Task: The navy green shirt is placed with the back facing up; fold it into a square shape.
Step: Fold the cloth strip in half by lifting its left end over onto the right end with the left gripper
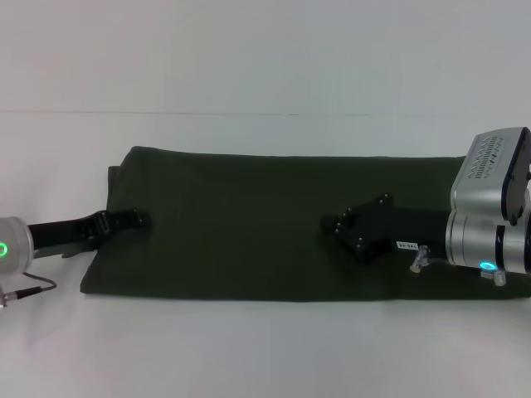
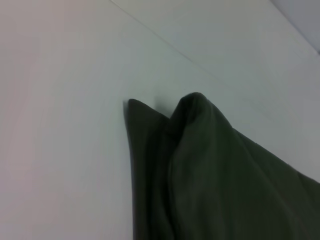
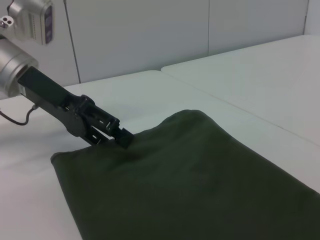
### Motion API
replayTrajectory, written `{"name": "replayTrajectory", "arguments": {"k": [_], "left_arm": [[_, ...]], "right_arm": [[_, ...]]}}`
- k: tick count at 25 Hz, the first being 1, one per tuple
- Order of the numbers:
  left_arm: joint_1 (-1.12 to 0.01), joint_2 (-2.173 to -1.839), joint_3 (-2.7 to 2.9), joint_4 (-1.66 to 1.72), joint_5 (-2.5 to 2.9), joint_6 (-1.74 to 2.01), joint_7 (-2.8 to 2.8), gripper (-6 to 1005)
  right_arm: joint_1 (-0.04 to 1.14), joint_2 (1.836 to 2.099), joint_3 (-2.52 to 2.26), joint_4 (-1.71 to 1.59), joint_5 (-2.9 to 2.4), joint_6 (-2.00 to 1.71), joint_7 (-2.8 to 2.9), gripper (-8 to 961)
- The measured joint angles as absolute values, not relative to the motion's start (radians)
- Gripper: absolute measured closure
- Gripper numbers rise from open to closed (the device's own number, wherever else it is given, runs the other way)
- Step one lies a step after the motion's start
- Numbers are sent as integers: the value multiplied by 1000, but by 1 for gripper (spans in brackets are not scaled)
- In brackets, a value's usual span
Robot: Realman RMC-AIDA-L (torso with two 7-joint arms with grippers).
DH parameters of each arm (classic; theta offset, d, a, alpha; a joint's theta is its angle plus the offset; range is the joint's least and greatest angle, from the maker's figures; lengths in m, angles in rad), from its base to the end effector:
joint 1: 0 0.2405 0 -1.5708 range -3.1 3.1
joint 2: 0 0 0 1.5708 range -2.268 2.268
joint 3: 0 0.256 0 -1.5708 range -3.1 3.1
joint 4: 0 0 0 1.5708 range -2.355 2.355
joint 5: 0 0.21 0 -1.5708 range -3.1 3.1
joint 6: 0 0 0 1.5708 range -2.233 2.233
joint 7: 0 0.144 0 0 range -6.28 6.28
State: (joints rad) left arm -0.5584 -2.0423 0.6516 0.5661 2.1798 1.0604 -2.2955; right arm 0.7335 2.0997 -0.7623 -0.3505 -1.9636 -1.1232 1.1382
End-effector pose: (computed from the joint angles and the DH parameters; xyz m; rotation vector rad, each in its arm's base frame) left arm -0.3325 0.3685 0.0071 -1.8938 -1.7814 -0.5283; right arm 0.2411 0.3776 -0.0686 -2.6733 0.4577 0.4588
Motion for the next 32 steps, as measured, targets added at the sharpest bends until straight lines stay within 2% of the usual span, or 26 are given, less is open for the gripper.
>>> {"name": "replayTrajectory", "arguments": {"k": [14, 26, 32], "left_arm": [[-582, -2067, 681, 565, 2180, 1044, -2297, 280], [-588, -2061, 717, 563, 2202, 1046, -2318, 310], [-587, -2061, 711, 575, 2196, 1045, -2319, 528]], "right_arm": [[734, 2100, -762, -358, -1963, -1133, 1154, 954], [732, 2099, -762, -357, -1964, -1150, 1157, 953], [729, 2098, -762, -357, -1963, -1157, 1160, 953]]}}
